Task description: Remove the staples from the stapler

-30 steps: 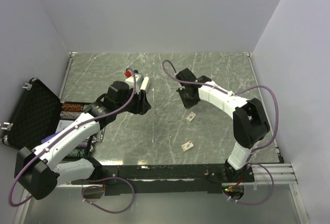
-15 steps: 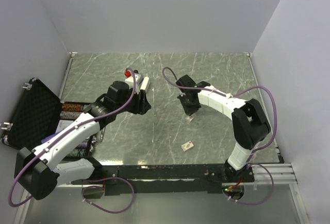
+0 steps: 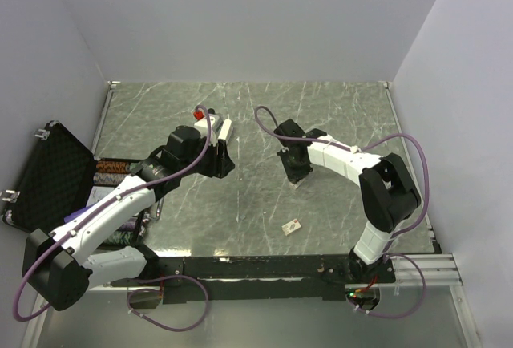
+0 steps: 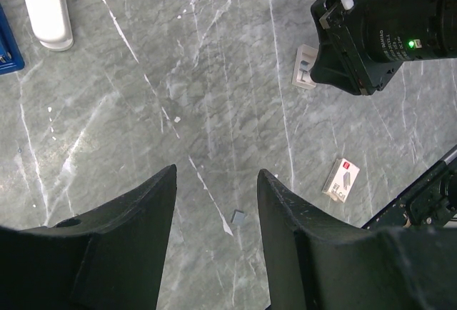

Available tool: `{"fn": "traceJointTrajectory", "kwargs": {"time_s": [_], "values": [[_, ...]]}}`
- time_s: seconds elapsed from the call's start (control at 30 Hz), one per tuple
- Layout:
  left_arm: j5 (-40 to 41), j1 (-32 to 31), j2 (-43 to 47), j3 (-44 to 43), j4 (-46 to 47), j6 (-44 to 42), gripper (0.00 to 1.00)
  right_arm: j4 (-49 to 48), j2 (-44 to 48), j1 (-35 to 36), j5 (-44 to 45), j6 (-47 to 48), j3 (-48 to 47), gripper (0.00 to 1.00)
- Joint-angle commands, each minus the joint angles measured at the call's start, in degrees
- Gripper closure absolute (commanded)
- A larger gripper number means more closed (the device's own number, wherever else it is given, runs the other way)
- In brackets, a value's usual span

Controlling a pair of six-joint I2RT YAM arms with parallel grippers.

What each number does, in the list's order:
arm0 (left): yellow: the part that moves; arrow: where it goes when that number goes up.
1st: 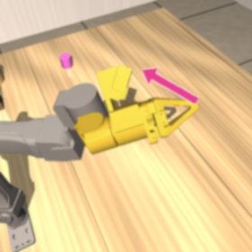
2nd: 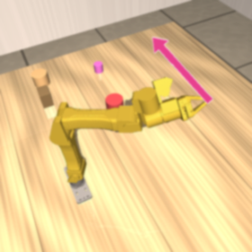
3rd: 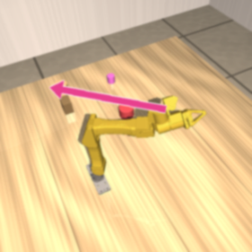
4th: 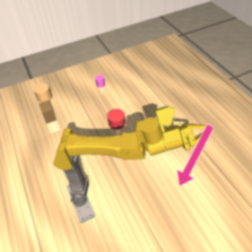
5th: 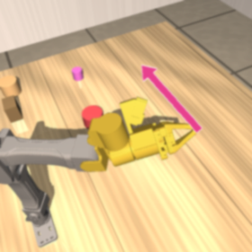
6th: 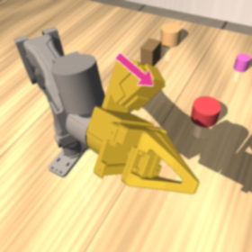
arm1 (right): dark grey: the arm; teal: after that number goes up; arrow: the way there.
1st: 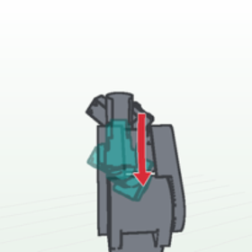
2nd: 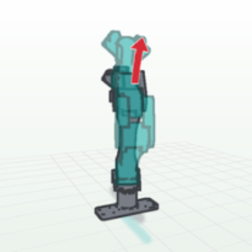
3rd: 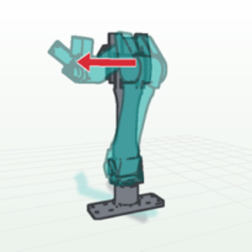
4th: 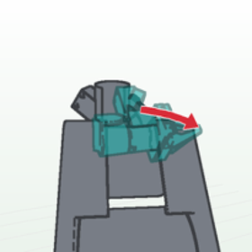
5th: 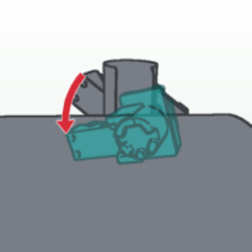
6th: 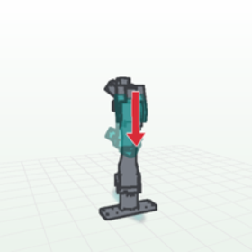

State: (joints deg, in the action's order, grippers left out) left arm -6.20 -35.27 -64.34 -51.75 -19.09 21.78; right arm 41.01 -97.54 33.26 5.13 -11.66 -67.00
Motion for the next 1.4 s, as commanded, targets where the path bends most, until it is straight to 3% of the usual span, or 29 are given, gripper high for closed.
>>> {"fn": "traceJointTrajectory", "kwargs": {"time_s": [0.0, 1.17, 1.37], "values": [[-0.6, 0.3, 1.1, 0.2, 2.1, 0.3, 0.46, -0.9, 0.0, 0.4, 1.5, -2.6, 0.3, 0.86], [-0.2, 0.3, 1.0, 0.2, 2.0, 0.3, 0.46, -4.2, -3.4, 0.2, 2.6, -0.5, 2.1, 0.85], [-0.5, 0.3, 0.9, 0.2, 2.0, 0.3, 0.46, -4.1, -3.5, 0.3, 3.0, -0.6, 1.9, 0.80]]}}
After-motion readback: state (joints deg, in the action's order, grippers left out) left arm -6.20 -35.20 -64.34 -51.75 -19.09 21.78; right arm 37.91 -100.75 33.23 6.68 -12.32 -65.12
